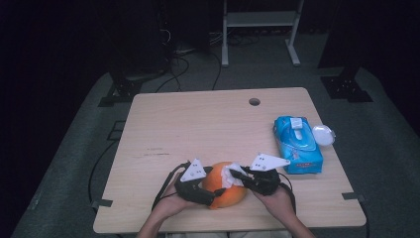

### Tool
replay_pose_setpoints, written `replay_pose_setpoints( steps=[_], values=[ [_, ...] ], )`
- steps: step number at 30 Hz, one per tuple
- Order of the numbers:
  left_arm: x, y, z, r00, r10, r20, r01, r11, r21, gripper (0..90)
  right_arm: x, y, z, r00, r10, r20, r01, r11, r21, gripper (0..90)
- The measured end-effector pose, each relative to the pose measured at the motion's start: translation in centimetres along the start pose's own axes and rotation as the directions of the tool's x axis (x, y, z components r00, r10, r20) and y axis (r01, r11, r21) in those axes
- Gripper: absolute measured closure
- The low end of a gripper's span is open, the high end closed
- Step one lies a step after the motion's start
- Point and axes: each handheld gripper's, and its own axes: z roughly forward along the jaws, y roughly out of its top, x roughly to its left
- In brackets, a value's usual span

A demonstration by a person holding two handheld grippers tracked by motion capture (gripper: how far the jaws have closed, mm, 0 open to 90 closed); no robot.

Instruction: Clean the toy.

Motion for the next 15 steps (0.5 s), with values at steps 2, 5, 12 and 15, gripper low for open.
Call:
replay_pose_setpoints(
  steps=[2, 5, 12, 15],
  values=[
    [0.3, -0.2, -0.2, 0.9999, -0.015, 0.003, 0.015, 0.9999, 0.006, 19.7, -0.8, -0.3, -0.1, 0.9994, 0.011, 0.034, -0.011, 1.0, 0.008, 78.7],
    [0.2, 0.2, -0.3, 1.0, -0.005, -0.005, 0.005, 1.0, 0.002, 18.5, -1.6, -1.0, -0.4, 0.9965, 0.075, 0.036, -0.076, 0.997, 0.005, 78.7],
    [0.1, 0.2, -0.1, 0.9999, 0.0, -0.012, 0.0, 1.0, 0.002, 20.5, 0.0, -0.2, -0.1, 0.9996, 0.025, -0.013, -0.025, 1.0, -0.015, 78.7],
    [0.8, -0.3, -0.2, 0.9996, -0.026, -0.007, 0.026, 0.9996, 0.005, 21.9, -1.0, -0.9, -0.1, 0.9977, 0.067, -0.004, -0.067, 0.998, 0.003, 78.7]
  ],
)
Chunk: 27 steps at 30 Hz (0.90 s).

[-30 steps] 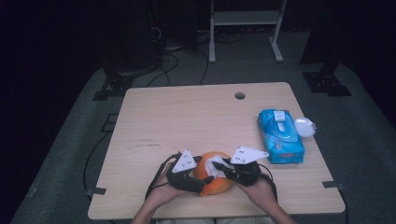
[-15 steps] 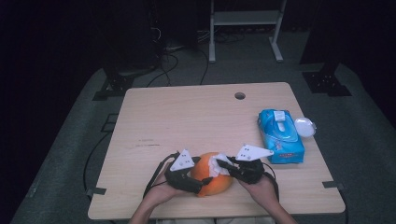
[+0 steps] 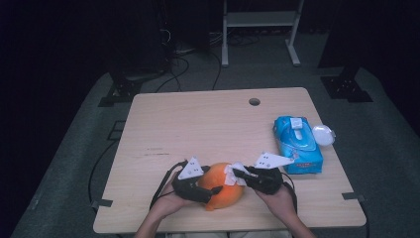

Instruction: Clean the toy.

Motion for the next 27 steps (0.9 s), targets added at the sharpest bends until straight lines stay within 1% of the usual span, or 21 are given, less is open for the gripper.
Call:
replay_pose_setpoints(
  steps=[1, 3, 4, 6, 7, 8, 9, 10, 11, 12, 13, 14, 16, 17, 19, 20, 22, 23, 24, 26, 27],
  values=[
    [0.2, -0.1, -0.1, 1.0, -0.005, 0.004, 0.005, 0.9999, 0.01, 22.6, -0.5, -0.4, -0.1, 0.9995, 0.019, 0.026, -0.02, 1.0, 0.015, 78.7],
    [0.6, -0.1, -0.4, 0.9999, -0.014, 0.006, 0.013, 0.9997, 0.019, 22.7, -0.6, -0.5, -0.2, 0.9992, 0.024, 0.032, -0.025, 0.999, 0.021, 78.6],
    [0.6, 0.0, -0.4, 0.9999, -0.014, -0.001, 0.014, 0.9998, 0.014, 21.6, -0.3, -0.5, -0.3, 0.9991, 0.034, 0.025, -0.034, 0.999, 0.01, 78.6],
    [0.5, 0.2, -0.5, 1.0, -0.005, -0.005, 0.005, 1.0, 0.0, 17.3, 0.4, -0.1, -0.3, 0.9999, 0.009, 0.007, -0.009, 1.0, -0.009, 78.6],
    [0.1, 0.6, -0.5, 0.9999, 0.011, -0.001, -0.011, 0.9991, -0.041, 16.0, 0.7, 0.1, -0.3, 1.0, 0.002, -0.006, -0.002, 1.0, -0.021, 78.6],
    [0.1, 0.6, -0.5, 0.9999, 0.011, -0.001, -0.011, 0.9991, -0.041, 16.1, 0.7, 0.1, -0.3, 1.0, 0.002, -0.006, -0.002, 1.0, -0.021, 78.6],
    [0.0, 0.7, -0.3, 0.9999, 0.017, 0.0, -0.017, 0.9993, -0.034, 16.4, 1.0, 0.3, -0.2, 0.9996, -0.002, -0.029, 0.001, 0.999, -0.034, 78.4],
    [-0.1, 0.7, -0.2, 0.9996, 0.029, -0.007, -0.029, 0.9994, -0.021, 19.0, 1.0, 0.3, -0.1, 0.9997, -0.007, -0.025, 0.006, 1.0, -0.031, 78.3],
    [0.2, 0.4, -0.2, 0.9999, 0.012, -0.002, -0.013, 0.9998, -0.016, 20.8, 0.9, 0.1, -0.1, 0.9997, 0.001, -0.026, -0.002, 1.0, -0.026, 78.4],
    [0.2, 0.4, -0.2, 0.9999, 0.012, -0.002, -0.013, 0.9998, -0.016, 22.0, 0.9, 0.1, -0.1, 0.9997, 0.001, -0.026, -0.002, 1.0, -0.026, 78.4],
    [0.3, 0.2, -0.2, 1.0, 0.005, -0.005, -0.006, 0.9999, -0.013, 22.0, 0.5, -0.1, -0.1, 0.9994, 0.017, -0.029, -0.018, 1.0, -0.024, 78.4],
    [0.5, 0.0, -0.2, 1.0, -0.004, -0.003, 0.004, 0.9998, -0.018, 22.7, -0.3, -0.7, 0.1, 0.9987, 0.049, -0.015, -0.049, 0.999, -0.01, 78.4],
    [0.9, -0.3, -0.3, 0.9997, -0.026, -0.001, 0.026, 0.9995, -0.02, 22.7, -0.6, -0.9, 0.2, 0.9986, 0.053, 0.0, -0.053, 0.999, 0.0, 78.4],
    [1.0, -0.4, -0.3, 0.9996, -0.029, 0.001, 0.029, 0.9993, -0.022, 22.8, -1.0, -1.2, 0.3, 0.998, 0.063, 0.012, -0.063, 0.998, 0.013, 78.4],
    [1.1, -0.5, -0.3, 0.9996, -0.03, 0.001, 0.03, 0.9994, -0.015, 22.9, -0.8, -1.1, 0.3, 0.9979, 0.062, 0.015, -0.063, 0.998, 0.009, 78.4],
    [1.0, -0.6, -0.1, 0.9996, -0.028, -0.004, 0.028, 0.9995, -0.016, 22.9, -0.5, -0.9, 0.2, 0.9978, 0.066, 0.008, -0.066, 0.998, 0.001, 78.4],
    [0.9, -0.5, 0.1, 0.9997, -0.024, -0.003, 0.024, 0.9995, -0.02, 22.8, 0.2, -0.2, 0.0, 0.9965, 0.069, -0.047, -0.071, 0.997, -0.03, 78.4],
    [0.8, -0.4, 0.2, 0.9998, -0.021, -0.003, 0.021, 0.9997, -0.015, 22.8, 0.8, 0.1, 0.0, 0.9961, 0.05, -0.072, -0.054, 0.998, -0.044, 78.4],
    [0.8, -0.4, 0.2, 0.9998, -0.021, -0.003, 0.021, 0.9997, -0.015, 22.9, 0.8, 0.1, 0.0, 0.9961, 0.05, -0.072, -0.054, 0.998, -0.044, 78.4],
    [0.8, -0.4, 0.1, 0.9999, -0.015, -0.001, 0.015, 0.9999, -0.007, 22.9, 1.8, 0.6, 0.3, 0.9982, -0.01, -0.06, 0.008, 0.999, -0.032, 78.4],
    [0.9, -0.5, 0.0, 0.9998, -0.021, 0.004, 0.021, 0.9997, -0.01, 23.3, 1.9, 0.5, 0.4, 0.9985, -0.017, -0.052, 0.016, 1.0, -0.027, 78.4]
  ],
)
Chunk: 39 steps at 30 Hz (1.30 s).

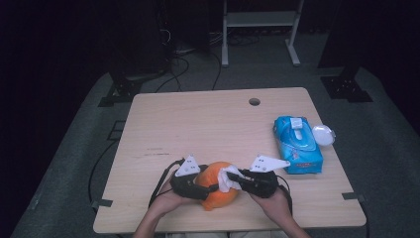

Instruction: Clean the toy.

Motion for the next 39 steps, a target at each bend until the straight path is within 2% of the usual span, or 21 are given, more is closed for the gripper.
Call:
replay_pose_setpoints(
  steps=[1, 2, 5, 6, 12, 14, 20, 22, 23, 27, 28, 31, 32, 33, 35, 36, 39],
  values=[
    [0.1, -0.2, -0.1, 1.0, -0.008, 0.006, 0.008, 1.0, 0.0, 23.8, -0.8, -0.5, 0.1, 0.9997, 0.024, 0.011, -0.024, 1.0, 0.009, 78.4],
    [0.1, -0.2, -0.1, 1.0, -0.008, 0.006, 0.008, 1.0, 0.0, 23.9, -0.8, -0.5, 0.1, 0.9997, 0.024, 0.011, -0.024, 1.0, 0.009, 78.4],
    [0.3, -0.3, -0.2, 0.9999, -0.012, 0.012, 0.012, 0.9999, 0.001, 23.9, -2.4, -1.4, -0.1, 0.996, 0.063, 0.064, -0.065, 0.997, 0.034, 78.3],
    [0.3, -0.2, -0.1, 0.9999, -0.01, 0.012, 0.01, 0.9999, 0.003, 23.9, -3.1, -1.8, 0.0, 0.9938, 0.081, 0.076, -0.086, 0.995, 0.057, 78.3],
    [0.1, 0.1, -0.2, 0.9995, 0.016, 0.026, -0.017, 0.9993, 0.035, 24.0, -2.6, -1.5, 0.1, 0.9948, 0.079, 0.065, -0.081, 0.996, 0.037, 78.2],
    [0.2, -0.1, -0.3, 0.9995, 0.014, 0.029, -0.014, 0.9993, 0.034, 24.6, -2.9, -1.7, 0.1, 0.994, 0.101, 0.043, -0.102, 0.994, 0.029, 77.7],
    [0.2, -0.2, -0.3, 0.9992, 0.018, 0.037, -0.019, 0.9995, 0.024, 24.5, -3.4, -2.2, 0.2, 0.9898, 0.131, 0.057, -0.134, 0.989, 0.058, 77.7],
    [0.1, -0.2, -0.3, 0.999, 0.021, 0.038, -0.022, 0.9995, 0.023, 24.4, -3.5, -2.1, 0.2, 0.9888, 0.138, 0.056, -0.141, 0.988, 0.058, 77.8],
    [-0.1, -0.1, -0.2, 0.9985, 0.033, 0.043, -0.034, 0.9991, 0.024, 24.3, -3.1, -1.7, 0.0, 0.9885, 0.143, 0.049, -0.145, 0.989, 0.039, 77.8],
    [-0.1, -0.1, -0.2, 0.9981, 0.04, 0.046, -0.041, 0.9988, 0.024, 24.4, -2.6, -1.0, -0.3, 0.9927, 0.119, 0.022, -0.119, 0.993, 0.011, 77.7],
    [-0.1, -0.1, -0.2, 0.9981, 0.038, 0.047, -0.04, 0.9989, 0.024, 24.4, -2.8, -1.2, -0.2, 0.9923, 0.12, 0.033, -0.121, 0.992, 0.022, 77.8],
    [-0.1, -0.2, -0.3, 0.9978, 0.045, 0.049, -0.046, 0.9987, 0.023, 24.4, -3.9, -2.3, 0.2, 0.9844, 0.161, 0.072, -0.166, 0.984, 0.063, 77.8],
    [-0.1, -0.2, -0.3, 0.9978, 0.045, 0.049, -0.046, 0.9987, 0.023, 24.4, -3.9, -2.3, 0.2, 0.9844, 0.161, 0.072, -0.166, 0.984, 0.063, 77.8],
    [-0.2, -0.1, -0.2, 0.9978, 0.046, 0.048, -0.048, 0.9986, 0.022, 24.3, -4.3, -2.7, 0.3, 0.977, 0.206, 0.057, -0.209, 0.976, 0.058, 77.8],
    [-0.2, -0.1, -0.3, 0.9976, 0.049, 0.048, -0.05, 0.9985, 0.023, 24.2, -4.0, -2.4, 0.3, 0.9797, 0.19, 0.065, -0.193, 0.979, 0.058, 77.7],
    [-0.2, -0.1, -0.2, 0.9976, 0.05, 0.049, -0.051, 0.9985, 0.022, 24.2, -3.3, -1.6, 0.0, 0.9846, 0.165, 0.058, -0.167, 0.985, 0.032, 77.8],
    [-0.3, -0.1, -0.1, 0.9976, 0.05, 0.048, -0.051, 0.9986, 0.016, 24.2, -2.2, -0.5, -0.4, 0.9924, 0.122, 0.01, -0.122, 0.992, -0.007, 77.8]
  ],
)
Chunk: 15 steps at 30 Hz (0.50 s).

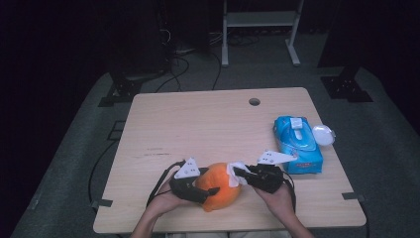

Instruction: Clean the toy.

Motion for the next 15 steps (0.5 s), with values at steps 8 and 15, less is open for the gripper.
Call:
replay_pose_setpoints(
  steps=[8, 15],
  values=[
    [-0.4, 0.2, 0.2, 0.9999, 0.014, 0.001, -0.015, 0.9999, 0.007, 24.1, -1.2, -1.1, 0.4, 0.9984, 0.044, 0.034, -0.046, 0.998, 0.042, 77.7],
    [-0.2, 0.1, 0.0, 1.0, 0.006, 0.005, -0.006, 1.0, 0.004, 24.2, 0.6, 0.0, 0.1, 0.9995, -0.031, -0.005, 0.031, 0.999, 0.008, 77.8]
  ],
)
